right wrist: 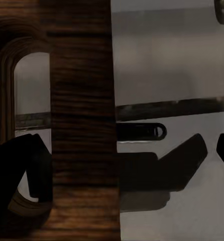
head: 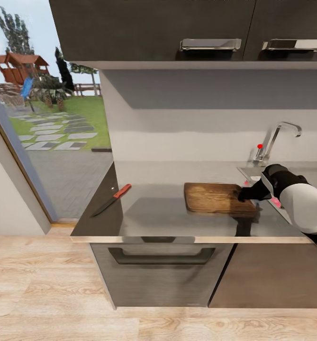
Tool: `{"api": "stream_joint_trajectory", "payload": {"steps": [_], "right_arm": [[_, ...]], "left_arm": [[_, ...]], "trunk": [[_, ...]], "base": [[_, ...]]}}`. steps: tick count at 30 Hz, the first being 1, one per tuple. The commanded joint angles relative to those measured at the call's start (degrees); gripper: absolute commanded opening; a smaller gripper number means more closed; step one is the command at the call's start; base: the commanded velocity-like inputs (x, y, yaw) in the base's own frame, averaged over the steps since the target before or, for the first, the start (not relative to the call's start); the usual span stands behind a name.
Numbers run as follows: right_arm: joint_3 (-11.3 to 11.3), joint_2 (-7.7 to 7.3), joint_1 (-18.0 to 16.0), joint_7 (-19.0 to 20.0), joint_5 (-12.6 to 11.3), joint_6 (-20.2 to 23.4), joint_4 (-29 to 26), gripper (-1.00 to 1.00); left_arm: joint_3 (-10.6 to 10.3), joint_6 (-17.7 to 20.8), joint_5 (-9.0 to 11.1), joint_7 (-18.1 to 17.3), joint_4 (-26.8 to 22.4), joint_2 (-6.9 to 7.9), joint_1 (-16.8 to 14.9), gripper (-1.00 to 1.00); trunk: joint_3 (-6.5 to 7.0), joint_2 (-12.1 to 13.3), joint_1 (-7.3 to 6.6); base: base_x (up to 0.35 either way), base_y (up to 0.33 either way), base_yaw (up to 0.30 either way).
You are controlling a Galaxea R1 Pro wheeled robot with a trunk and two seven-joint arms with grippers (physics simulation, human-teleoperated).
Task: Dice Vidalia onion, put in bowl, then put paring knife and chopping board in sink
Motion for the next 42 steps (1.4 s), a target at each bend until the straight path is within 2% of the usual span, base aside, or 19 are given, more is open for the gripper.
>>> {"api": "stream_joint_trajectory", "payload": {"steps": [1, 19, 25, 28, 34, 42], "right_arm": [[-0.3, 0.02, 0.0, 0.4, 0.7, 0.1, 1.2, 1.0], [-0.4, -0.05, 0.0, 0.5, 0.6, -0.2, 1.2, 1.0], [-0.6, -0.06, 0.0, 0.8, 0.6, -2.4, 0.9, 1.0], [-0.7, 0.04, 0.0, 0.8, 0.5, -4.1, -0.9, 1.0], [-0.7, 1.42, 0.0, 0.8, 0.4, -4.4, -5.3, 1.0], [-0.7, 1.67, 0.0, 0.9, 0.2, -4.4, -10.5, 1.0]], "left_arm": [[0.1, -0.1, 0.0, 0.0, -0.1, -0.01, 0.0, 1.0], [0.1, -0.1, 0.0, 0.0, -0.1, -0.01, 0.0, 1.0], [0.1, -0.1, 0.0, 0.0, -0.1, 0.03, 0.0, 1.0], [0.1, -0.1, 0.0, 0.0, -0.1, 0.0, 0.0, 1.0], [0.1, -0.1, 0.1, 0.0, 0.0, 0.02, 0.0, 1.0], [0.1, -0.1, 0.1, 0.0, 0.0, 0.01, 0.0, 1.0]], "trunk": [[-0.06, 0.0, 0.01], [-0.06, 0.0, 0.01], [-0.06, 0.0, 0.01], [-0.06, 0.0, 0.01], [-0.06, 0.0, 0.01], [-0.06, 0.0, 0.01]], "base": [[0.0, 0.0, 0.0], [0.0, 0.0, 0.0], [0.0, 0.0, 0.0], [0.0, 0.0, 0.0], [0.0, 0.0, 0.0], [0.0, 0.0, 0.0]]}}
